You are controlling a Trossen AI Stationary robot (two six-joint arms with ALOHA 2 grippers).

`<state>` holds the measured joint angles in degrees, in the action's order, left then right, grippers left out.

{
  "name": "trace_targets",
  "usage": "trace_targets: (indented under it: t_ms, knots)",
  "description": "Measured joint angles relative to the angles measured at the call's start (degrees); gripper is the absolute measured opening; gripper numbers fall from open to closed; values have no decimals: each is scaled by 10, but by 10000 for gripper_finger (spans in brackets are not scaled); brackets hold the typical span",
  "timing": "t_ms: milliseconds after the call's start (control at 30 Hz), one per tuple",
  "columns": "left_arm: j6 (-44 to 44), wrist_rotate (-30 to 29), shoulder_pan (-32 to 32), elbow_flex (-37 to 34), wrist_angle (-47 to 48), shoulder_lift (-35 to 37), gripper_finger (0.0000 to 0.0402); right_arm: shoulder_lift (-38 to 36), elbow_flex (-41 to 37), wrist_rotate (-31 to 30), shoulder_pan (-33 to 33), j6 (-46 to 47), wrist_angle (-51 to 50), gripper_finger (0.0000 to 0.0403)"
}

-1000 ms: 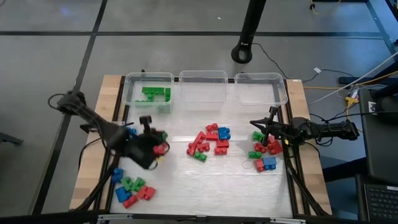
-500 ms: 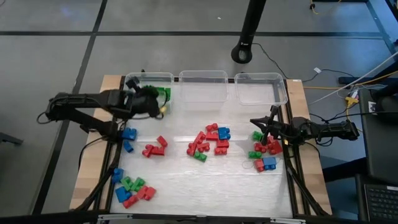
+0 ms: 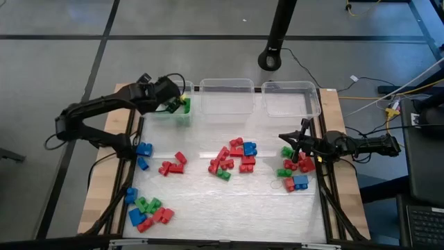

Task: Sort blocks
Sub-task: Put the green game piece into the left transparent bin

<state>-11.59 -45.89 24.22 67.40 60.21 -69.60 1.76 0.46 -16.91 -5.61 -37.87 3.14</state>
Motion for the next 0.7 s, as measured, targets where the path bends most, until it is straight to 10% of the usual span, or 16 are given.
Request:
trace_targets:
  t_ms: [700]
  knots:
    - [-9,189,44,0,36,-9,209,0,0,-4,0,-2,0,19]
